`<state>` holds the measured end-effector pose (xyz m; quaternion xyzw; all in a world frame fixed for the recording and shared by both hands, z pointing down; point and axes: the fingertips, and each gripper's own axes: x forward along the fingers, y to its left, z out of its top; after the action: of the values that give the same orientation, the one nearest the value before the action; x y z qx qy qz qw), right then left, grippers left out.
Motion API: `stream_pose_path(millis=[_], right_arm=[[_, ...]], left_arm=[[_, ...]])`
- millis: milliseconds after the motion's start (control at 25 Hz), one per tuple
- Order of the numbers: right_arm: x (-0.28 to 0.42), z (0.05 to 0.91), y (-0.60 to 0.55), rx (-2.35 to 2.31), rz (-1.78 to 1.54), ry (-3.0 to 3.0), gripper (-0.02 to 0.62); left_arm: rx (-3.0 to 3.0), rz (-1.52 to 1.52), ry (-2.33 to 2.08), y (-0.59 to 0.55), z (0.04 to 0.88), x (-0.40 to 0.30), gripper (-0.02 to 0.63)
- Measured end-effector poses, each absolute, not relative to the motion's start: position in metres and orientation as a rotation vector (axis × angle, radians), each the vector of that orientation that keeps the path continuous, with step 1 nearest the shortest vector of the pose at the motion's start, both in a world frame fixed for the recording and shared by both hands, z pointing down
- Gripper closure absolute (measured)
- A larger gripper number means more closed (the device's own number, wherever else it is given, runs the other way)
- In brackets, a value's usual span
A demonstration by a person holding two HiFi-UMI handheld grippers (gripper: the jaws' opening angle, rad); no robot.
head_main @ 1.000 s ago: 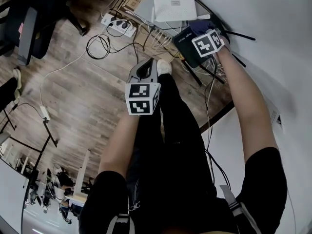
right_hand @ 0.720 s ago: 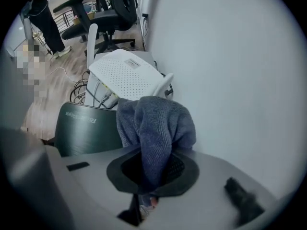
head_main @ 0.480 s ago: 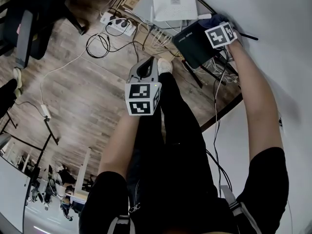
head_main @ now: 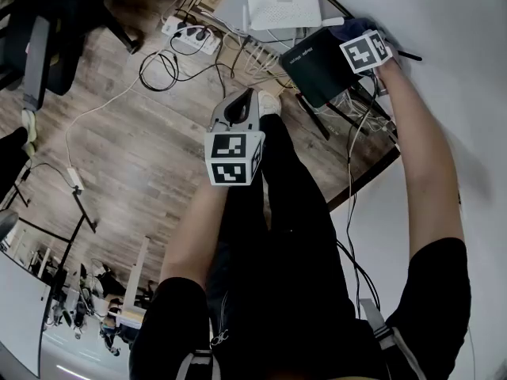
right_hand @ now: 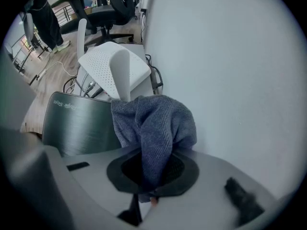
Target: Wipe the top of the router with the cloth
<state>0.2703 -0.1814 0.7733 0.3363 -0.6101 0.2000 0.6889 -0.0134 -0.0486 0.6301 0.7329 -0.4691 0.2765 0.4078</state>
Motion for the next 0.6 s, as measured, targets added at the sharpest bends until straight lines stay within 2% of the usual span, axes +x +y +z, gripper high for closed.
stream_pose_path(millis=[600], right_arm=[[0.274, 0.771, -0.148, 0.719, 0.591, -1.338, 0.551]], left_arm=[[1.847, 0.69, -1.173, -0.044, 0.632, -0.014, 0.601]])
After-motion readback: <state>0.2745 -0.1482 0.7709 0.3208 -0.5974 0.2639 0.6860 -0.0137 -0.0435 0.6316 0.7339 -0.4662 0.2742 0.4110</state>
